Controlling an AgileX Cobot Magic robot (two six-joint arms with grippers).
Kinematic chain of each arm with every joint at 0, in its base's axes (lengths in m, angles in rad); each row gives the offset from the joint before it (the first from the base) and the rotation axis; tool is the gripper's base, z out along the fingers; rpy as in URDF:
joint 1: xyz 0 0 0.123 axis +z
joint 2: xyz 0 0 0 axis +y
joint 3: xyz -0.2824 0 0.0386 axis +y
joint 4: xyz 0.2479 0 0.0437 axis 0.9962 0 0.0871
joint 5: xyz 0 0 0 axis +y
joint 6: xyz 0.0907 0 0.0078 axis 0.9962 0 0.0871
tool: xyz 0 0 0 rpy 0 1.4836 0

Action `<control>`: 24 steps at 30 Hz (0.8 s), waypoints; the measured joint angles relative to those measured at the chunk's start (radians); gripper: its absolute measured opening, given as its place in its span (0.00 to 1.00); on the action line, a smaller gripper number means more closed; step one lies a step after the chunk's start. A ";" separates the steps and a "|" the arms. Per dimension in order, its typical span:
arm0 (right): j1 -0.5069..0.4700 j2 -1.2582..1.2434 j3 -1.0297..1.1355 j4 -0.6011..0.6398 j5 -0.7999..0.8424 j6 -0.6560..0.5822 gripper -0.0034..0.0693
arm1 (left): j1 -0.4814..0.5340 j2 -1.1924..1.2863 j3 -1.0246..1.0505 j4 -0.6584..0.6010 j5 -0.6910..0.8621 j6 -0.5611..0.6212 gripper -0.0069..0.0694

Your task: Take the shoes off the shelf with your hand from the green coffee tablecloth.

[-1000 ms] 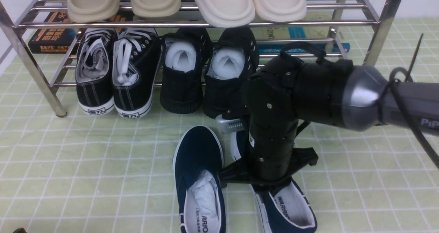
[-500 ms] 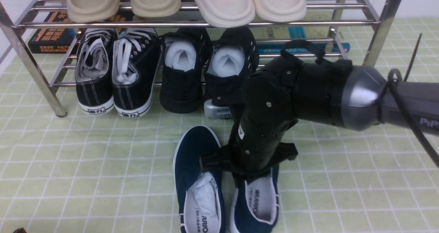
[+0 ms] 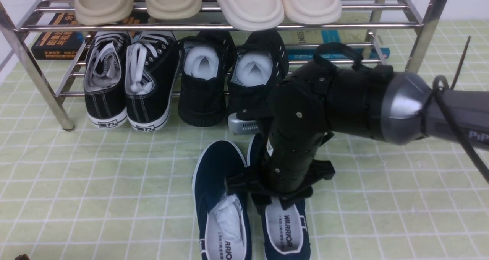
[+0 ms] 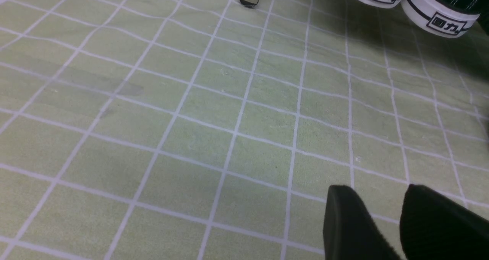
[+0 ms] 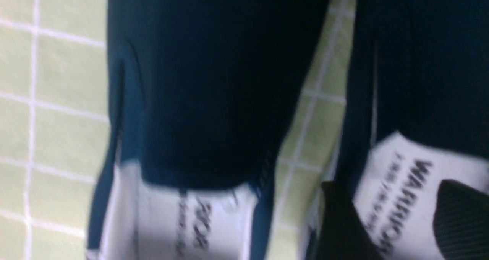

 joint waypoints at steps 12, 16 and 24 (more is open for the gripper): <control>0.000 -0.235 -0.186 -0.073 0.203 -0.324 0.15 | 0.000 0.000 0.000 0.000 0.000 0.000 0.41; 0.000 -0.386 -0.187 -0.121 0.216 -0.334 0.03 | 0.000 0.000 0.000 0.000 0.000 0.000 0.41; 0.000 -0.800 -0.006 -0.205 0.215 -0.336 0.03 | 0.000 0.000 0.000 0.000 0.000 0.000 0.41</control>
